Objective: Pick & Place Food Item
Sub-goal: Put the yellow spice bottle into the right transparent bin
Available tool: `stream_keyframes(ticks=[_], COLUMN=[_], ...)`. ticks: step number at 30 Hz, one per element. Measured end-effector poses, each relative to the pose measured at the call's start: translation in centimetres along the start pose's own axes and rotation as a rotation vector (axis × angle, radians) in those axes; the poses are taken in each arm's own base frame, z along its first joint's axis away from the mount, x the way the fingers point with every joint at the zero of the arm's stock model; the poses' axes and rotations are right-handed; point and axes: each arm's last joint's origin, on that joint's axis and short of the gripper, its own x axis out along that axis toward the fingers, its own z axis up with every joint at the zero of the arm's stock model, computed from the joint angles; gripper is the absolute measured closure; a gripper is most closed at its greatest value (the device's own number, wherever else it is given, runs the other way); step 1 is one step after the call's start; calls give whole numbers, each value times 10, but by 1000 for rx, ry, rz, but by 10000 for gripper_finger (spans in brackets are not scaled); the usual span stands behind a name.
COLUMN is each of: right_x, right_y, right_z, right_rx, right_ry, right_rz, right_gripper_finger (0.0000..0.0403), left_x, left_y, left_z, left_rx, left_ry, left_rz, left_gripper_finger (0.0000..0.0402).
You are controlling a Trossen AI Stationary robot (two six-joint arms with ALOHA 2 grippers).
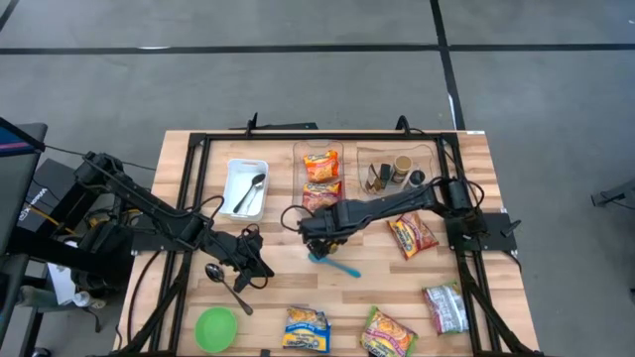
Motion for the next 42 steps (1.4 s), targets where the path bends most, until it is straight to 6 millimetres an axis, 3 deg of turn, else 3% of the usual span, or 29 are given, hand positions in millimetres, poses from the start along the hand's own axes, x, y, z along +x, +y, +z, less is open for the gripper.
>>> stream_keyframes(ticks=[9,18,26,36,42], right_x=[-1,-5,-6,-4,-3], right_y=[11,29,31,25,19], right_z=[0,-17,-20,-13,-7], right_rx=[-57,-193,-262,-107,-37], right_ry=[-52,-95,-103,-91,-67], right_rz=[85,156,160,130,115], right_gripper_finger=[6,6,7,8,30], left_x=[0,0,0,0,0], left_y=[0,0,0,0,0], left_z=[0,0,0,0,0], left_rx=[0,0,0,-1,-1], left_ry=[0,0,-1,0,-1], left_rz=[0,0,0,0,0], left_gripper_finger=[402,402,402,402,402])
